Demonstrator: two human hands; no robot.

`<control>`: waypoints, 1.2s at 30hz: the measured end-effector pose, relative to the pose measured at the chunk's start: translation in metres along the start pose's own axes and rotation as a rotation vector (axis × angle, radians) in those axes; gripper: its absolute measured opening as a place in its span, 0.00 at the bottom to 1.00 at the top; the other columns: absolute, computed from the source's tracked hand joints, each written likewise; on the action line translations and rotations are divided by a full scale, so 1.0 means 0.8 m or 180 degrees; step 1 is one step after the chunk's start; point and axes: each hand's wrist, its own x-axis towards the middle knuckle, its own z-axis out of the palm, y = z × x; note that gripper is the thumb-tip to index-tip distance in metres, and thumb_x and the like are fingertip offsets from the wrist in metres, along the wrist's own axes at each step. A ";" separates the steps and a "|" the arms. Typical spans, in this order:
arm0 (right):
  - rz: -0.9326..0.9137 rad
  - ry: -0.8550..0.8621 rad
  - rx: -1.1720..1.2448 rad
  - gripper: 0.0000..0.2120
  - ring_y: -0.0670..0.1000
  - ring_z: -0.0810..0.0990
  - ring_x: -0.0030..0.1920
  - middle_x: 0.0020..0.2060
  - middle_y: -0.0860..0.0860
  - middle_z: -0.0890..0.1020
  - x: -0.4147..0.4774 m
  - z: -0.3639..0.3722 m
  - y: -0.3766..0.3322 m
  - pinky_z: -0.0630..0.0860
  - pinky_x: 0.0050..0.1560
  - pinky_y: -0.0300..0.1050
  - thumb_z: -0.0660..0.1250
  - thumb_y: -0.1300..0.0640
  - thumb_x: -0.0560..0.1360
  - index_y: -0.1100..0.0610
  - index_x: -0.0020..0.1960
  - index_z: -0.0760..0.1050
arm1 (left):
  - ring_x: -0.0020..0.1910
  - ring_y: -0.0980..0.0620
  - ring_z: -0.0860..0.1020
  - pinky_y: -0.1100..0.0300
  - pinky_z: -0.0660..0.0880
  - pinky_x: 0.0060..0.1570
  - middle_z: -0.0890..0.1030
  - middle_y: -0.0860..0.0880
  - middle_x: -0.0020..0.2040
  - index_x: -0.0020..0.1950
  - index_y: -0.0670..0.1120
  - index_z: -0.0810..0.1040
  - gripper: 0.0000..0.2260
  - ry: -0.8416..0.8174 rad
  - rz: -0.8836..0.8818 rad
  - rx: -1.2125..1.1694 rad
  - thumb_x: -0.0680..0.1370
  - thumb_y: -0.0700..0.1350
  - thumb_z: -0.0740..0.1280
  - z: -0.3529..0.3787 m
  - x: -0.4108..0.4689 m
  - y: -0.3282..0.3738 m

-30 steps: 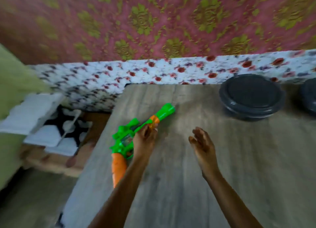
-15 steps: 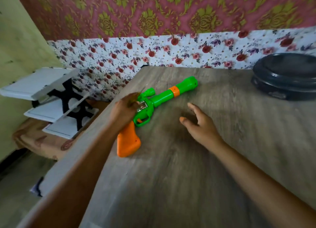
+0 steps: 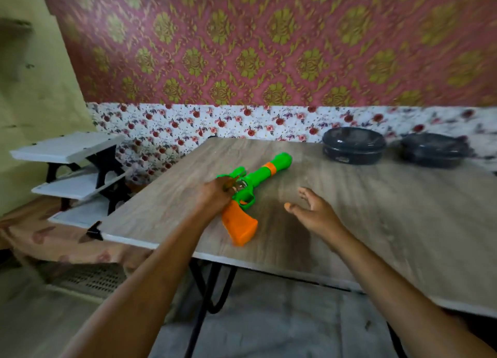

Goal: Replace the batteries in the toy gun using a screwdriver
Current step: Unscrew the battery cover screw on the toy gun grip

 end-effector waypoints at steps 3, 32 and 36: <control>0.0004 0.0050 0.0009 0.29 0.51 0.67 0.70 0.70 0.54 0.68 -0.033 -0.009 -0.003 0.64 0.69 0.44 0.67 0.54 0.74 0.58 0.71 0.63 | 0.59 0.40 0.76 0.55 0.70 0.53 0.78 0.40 0.61 0.64 0.45 0.76 0.14 -0.0093 0.0142 -0.0005 0.79 0.43 0.62 0.008 -0.026 0.020; 0.0479 0.0251 -0.0449 0.18 0.55 0.75 0.61 0.57 0.53 0.79 0.018 -0.028 0.057 0.71 0.60 0.52 0.62 0.40 0.73 0.51 0.55 0.76 | 0.41 0.51 0.76 0.61 0.67 0.39 0.80 0.47 0.45 0.59 0.48 0.78 0.10 0.0176 0.0509 -0.1313 0.78 0.43 0.65 0.104 -0.001 0.072; 0.0783 0.0300 0.0085 0.22 0.52 0.69 0.69 0.66 0.52 0.74 0.031 -0.028 0.050 0.62 0.70 0.50 0.63 0.43 0.74 0.50 0.65 0.73 | 0.31 0.64 0.71 0.64 0.67 0.36 0.78 0.50 0.41 0.58 0.46 0.77 0.09 0.0032 0.0694 -0.1825 0.78 0.39 0.65 0.104 0.007 0.063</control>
